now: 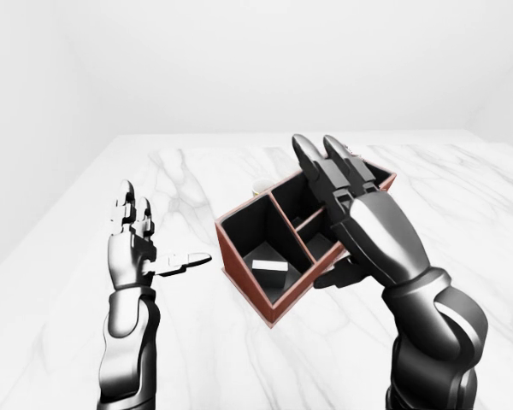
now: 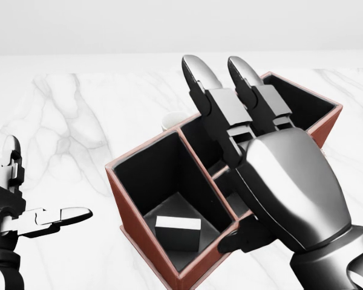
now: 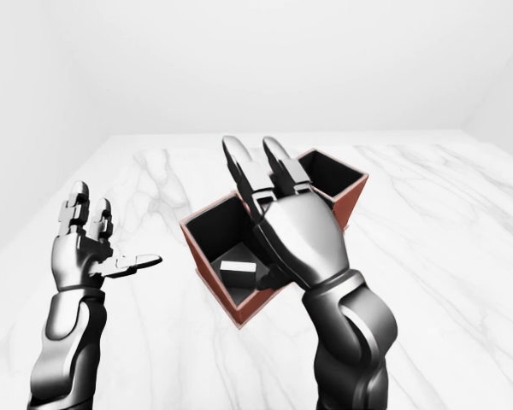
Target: Pick up the book and place it in the left compartment of the caddy.
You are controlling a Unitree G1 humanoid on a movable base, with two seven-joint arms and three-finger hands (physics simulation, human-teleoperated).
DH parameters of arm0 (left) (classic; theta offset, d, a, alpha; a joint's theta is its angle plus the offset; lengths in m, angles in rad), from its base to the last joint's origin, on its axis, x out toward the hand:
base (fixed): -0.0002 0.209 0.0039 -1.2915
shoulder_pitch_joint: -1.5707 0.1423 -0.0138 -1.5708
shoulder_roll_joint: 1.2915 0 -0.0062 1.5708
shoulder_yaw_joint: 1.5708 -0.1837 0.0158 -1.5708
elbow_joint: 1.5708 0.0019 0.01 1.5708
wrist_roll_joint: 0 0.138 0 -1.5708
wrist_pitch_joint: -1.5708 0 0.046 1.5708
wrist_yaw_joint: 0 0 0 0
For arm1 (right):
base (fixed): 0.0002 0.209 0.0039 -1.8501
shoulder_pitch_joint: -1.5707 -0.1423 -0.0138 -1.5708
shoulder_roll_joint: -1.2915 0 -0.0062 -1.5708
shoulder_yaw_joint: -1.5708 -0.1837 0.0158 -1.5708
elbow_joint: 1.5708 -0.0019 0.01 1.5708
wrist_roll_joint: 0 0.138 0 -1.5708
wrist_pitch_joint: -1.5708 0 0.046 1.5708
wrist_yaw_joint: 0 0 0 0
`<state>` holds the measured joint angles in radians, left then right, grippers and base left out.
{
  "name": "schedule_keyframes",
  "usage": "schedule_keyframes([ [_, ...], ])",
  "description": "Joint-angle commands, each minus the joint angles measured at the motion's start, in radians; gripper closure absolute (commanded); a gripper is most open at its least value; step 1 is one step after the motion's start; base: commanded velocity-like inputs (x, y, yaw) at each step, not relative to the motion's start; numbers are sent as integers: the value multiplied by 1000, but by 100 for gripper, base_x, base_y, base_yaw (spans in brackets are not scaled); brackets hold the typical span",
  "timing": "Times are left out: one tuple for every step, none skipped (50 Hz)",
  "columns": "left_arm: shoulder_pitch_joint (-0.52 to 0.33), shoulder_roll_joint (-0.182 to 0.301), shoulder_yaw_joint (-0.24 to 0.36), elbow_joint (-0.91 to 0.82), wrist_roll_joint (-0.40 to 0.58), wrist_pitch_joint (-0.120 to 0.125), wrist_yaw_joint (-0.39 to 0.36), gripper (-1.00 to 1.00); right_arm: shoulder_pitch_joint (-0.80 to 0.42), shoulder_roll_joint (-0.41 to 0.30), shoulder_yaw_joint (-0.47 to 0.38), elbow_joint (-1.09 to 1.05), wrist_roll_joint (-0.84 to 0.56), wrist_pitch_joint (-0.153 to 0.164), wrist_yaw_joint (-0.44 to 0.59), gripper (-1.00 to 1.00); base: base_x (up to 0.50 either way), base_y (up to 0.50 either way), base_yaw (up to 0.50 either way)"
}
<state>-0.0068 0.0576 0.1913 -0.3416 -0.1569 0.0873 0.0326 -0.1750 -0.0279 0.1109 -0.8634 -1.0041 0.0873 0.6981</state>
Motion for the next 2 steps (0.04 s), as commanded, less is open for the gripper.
schedule_keyframes([
  [4, -2, 0, -10, 1, 0, -3, -100, -1, 197, -105, -184, -264, 0, 0, -100, 0, 0, 0],
  [4, -2, 0, -12, 0, 0, -2, -100, -2, 231, -129, -184, -268, 0, 0, -100, 0, 0, 0],
])
